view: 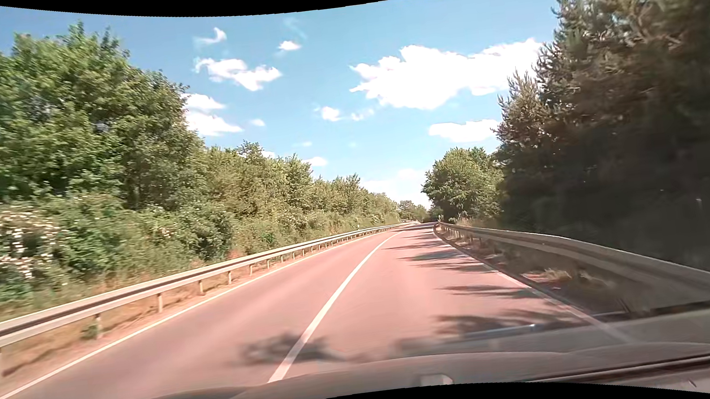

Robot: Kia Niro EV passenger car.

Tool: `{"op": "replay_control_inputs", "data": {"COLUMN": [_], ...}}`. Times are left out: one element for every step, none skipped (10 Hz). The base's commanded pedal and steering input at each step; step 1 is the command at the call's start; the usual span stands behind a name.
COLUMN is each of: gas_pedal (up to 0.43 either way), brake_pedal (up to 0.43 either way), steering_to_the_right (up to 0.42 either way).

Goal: Follow the waypoints while adhering to traffic rules and regulations

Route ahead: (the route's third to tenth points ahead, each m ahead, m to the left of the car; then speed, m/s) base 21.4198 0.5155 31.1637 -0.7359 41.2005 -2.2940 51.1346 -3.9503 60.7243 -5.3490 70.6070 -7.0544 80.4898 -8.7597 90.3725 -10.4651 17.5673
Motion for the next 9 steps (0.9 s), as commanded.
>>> {"op": "replay_control_inputs", "data": {"gas_pedal": [0.079, 0.079, 0.079, 0.079, 0.079, 0.079, 0.079, 0.079, 0.079], "brake_pedal": [0.000, 0.000, 0.000, 0.000, 0.000, 0.000, 0.000, 0.000, 0.000], "steering_to_the_right": [0.030, 0.030, 0.030, 0.030, 0.028, 0.027, 0.026, 0.026, 0.025]}}
